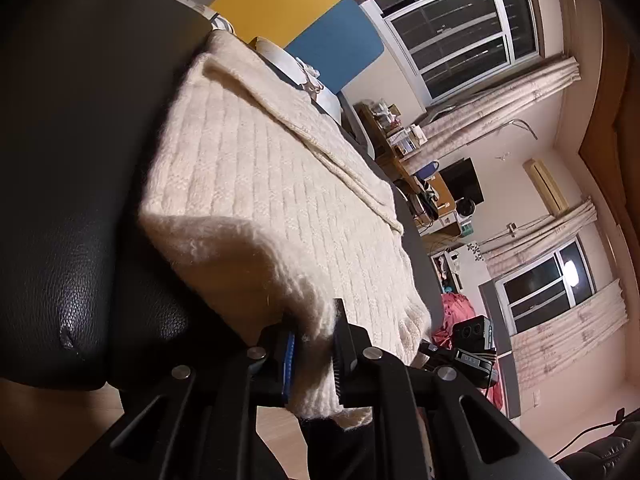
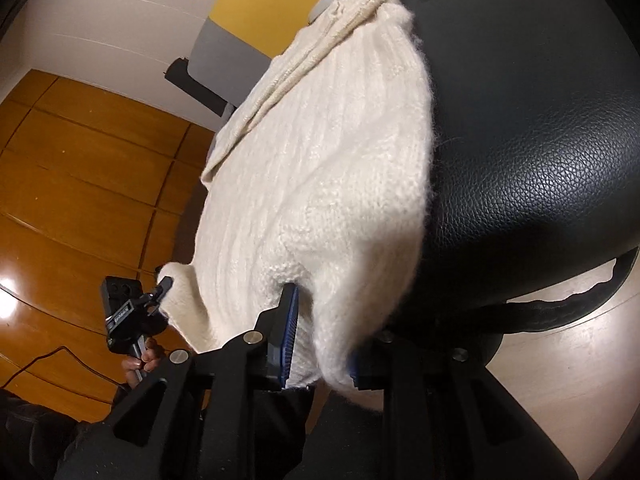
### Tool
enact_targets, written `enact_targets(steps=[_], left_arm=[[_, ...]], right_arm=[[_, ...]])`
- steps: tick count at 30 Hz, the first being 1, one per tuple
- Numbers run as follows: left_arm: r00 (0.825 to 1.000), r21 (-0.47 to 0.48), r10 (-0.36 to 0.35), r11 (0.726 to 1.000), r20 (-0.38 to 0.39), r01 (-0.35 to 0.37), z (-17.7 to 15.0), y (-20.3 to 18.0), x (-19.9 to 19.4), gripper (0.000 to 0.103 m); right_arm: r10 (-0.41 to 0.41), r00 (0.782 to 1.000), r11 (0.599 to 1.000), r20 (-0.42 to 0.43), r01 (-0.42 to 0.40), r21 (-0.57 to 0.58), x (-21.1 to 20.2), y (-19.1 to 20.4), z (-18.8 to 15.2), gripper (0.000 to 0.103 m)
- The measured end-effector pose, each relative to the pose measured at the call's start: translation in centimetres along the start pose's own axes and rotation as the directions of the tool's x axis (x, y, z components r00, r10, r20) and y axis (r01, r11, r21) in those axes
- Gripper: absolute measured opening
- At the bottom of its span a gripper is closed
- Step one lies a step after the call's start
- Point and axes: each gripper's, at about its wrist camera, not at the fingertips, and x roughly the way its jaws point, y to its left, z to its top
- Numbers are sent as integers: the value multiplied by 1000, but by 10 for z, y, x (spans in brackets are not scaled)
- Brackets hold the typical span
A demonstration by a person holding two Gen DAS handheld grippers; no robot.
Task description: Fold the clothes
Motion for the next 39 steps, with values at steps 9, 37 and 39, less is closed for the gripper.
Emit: enact_targets(steps=[9,37,39], left_arm=[[1000,-8,11,1000,-11,-11,-3,8,1,13],[983,107,-88,992,161,71,52,-35,-22,11],[976,116,-116,989,184,96,73,-42,-21,11]], right_arm=[[17,1000,999,27,-16,-29,15,15,-4,37],[-101,983,943,156,144,-300,10,137,45,15],[-76,980,945,185,130,-300,9,143,63,15]])
